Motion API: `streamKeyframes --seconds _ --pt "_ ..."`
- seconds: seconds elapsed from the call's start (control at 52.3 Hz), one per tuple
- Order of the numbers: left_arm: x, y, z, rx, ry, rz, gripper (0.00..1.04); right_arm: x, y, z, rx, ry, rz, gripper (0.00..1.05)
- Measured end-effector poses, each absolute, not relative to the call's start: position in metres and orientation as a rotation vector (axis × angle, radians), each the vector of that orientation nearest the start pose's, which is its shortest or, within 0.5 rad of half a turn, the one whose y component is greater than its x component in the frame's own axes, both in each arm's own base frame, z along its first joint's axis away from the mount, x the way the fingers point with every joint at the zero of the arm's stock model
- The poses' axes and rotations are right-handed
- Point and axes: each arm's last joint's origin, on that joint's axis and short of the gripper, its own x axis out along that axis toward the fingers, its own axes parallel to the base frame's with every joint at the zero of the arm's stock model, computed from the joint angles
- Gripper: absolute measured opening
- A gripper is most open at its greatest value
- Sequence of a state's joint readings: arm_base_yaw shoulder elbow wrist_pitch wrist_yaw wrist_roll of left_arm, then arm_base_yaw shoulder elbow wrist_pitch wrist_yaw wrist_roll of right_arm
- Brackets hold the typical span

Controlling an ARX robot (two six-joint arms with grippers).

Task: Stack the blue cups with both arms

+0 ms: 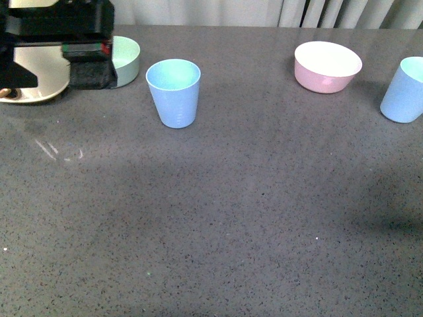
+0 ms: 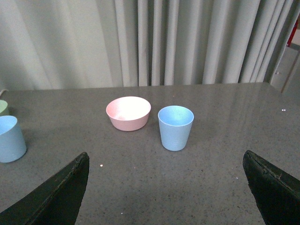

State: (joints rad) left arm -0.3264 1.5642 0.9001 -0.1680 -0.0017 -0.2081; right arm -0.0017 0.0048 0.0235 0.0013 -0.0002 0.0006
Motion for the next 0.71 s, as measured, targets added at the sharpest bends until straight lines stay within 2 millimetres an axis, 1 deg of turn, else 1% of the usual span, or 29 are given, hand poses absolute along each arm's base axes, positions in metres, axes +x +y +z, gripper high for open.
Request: streamKeyframes --seconds 0.077,0.172,0.555,0.708 --pt "0.311 -0.11 0.188 -0.058 0.878 -0.193 0.96 0.097 0.0 0.171 0.001 -0.02 -0.002 0.96" --pt "0.322 -0.12 0.184 -0.049 0.897 -0.166 0.96 0.097 0.0 0.171 0.001 -0.02 -0.002 0.96" --pt "0.351 -0.134 0.183 -0.106 0.94 -0.069 0.96 0.097 0.0 0.171 0.0 -0.02 -0.002 0.96" --pt "0.36 -0.148 0.18 -0.121 0.966 -0.051 0.96 0.097 0.0 0.171 0.0 -0.02 -0.002 0.96"
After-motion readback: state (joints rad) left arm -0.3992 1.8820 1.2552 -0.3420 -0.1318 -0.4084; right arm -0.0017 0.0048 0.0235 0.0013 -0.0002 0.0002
